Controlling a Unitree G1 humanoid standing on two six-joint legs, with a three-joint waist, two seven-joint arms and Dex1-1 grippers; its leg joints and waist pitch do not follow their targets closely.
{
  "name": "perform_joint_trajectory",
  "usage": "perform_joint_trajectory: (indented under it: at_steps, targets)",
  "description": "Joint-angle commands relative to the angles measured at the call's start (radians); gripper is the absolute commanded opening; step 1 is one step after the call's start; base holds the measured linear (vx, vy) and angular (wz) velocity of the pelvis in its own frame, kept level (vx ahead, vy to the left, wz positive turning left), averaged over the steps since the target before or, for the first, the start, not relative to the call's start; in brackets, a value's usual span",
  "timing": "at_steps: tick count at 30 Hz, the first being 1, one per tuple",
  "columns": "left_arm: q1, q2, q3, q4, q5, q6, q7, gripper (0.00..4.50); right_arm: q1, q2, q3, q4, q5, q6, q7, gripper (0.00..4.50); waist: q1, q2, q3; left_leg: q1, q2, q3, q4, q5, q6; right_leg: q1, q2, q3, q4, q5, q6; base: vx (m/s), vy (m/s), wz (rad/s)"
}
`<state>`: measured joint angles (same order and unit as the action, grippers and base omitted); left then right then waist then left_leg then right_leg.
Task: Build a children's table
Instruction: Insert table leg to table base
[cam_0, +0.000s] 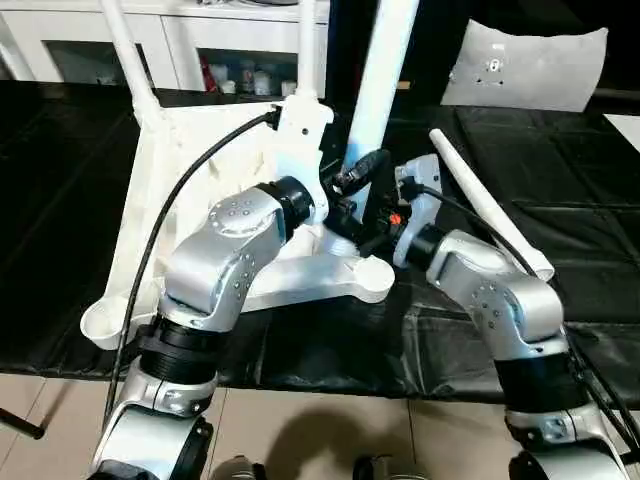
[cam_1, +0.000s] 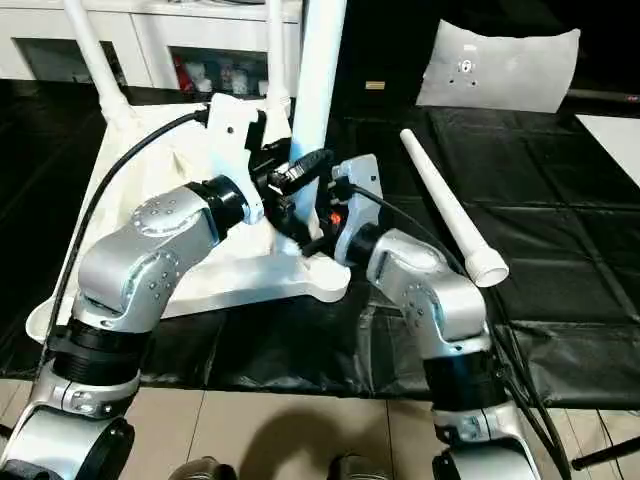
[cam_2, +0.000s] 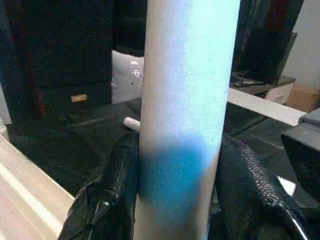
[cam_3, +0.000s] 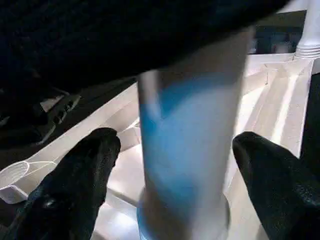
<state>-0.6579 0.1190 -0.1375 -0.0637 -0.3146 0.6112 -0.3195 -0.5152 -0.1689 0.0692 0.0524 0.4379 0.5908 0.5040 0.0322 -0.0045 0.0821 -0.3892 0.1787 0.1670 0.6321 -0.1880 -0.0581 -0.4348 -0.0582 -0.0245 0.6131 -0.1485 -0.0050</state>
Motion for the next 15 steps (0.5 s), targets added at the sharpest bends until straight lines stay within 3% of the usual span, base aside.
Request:
perform_joint_trajectory:
  at_steps: [1,2,4,11,13,15]
  targets:
    - [0.006,0.008,-0.021,-0.027,0.02,-0.017,-0.008,1.9,-0.023,0.001,-0.005,0.005,-0.007,-0.011,-0.006,3.75,0.001,-0.008,-0.092,0.009,0.023,-0.005,-0.072,-0.173,0.002,0.062,-0.05,0.024,-0.08,-0.35,-0.121,0.0,0.0,0.0]
    - [0.007,0.011,-0.025,-0.027,0.025,-0.022,-0.008,1.9,-0.025,0.002,-0.005,0.008,-0.011,-0.011,-0.006,3.54,0.0,-0.014,-0.092,0.008,0.023,-0.004,-0.072,-0.169,0.004,0.063,-0.049,0.024,-0.08,-0.343,-0.122,0.0,0.0,0.0]
    - [0.007,0.013,-0.029,-0.026,0.032,-0.029,-0.008,1.9,-0.027,0.002,-0.004,0.013,-0.018,-0.01,-0.005,3.47,0.001,-0.01,-0.092,0.008,0.024,-0.004,-0.071,-0.161,0.006,0.063,-0.05,0.025,-0.077,-0.328,-0.132,0.0,0.0,0.0]
    - [0.012,0.011,-0.036,-0.035,0.037,-0.029,-0.024,1.9,-0.029,0.0,-0.005,0.027,-0.018,-0.011,0.005,3.01,0.001,-0.01,-0.092,0.009,0.023,-0.003,-0.071,-0.167,0.005,0.064,-0.05,0.025,-0.078,-0.331,-0.137,0.0,0.0,0.0]
    - [0.013,0.011,-0.039,-0.036,0.039,-0.031,-0.028,1.9,-0.032,0.001,-0.008,0.032,-0.015,-0.01,0.006,2.62,0.001,-0.01,-0.091,0.009,0.024,-0.003,-0.072,-0.169,0.004,0.064,-0.051,0.025,-0.077,-0.333,-0.14,0.0,0.0,0.0]
    - [0.01,0.01,-0.039,-0.033,0.043,-0.035,-0.028,1.9,-0.033,0.0,-0.01,0.035,-0.014,-0.001,0.013,2.53,0.001,-0.009,-0.091,0.008,0.023,-0.003,-0.071,-0.171,0.004,0.064,-0.05,0.025,-0.078,-0.334,-0.139,0.0,0.0,0.0]
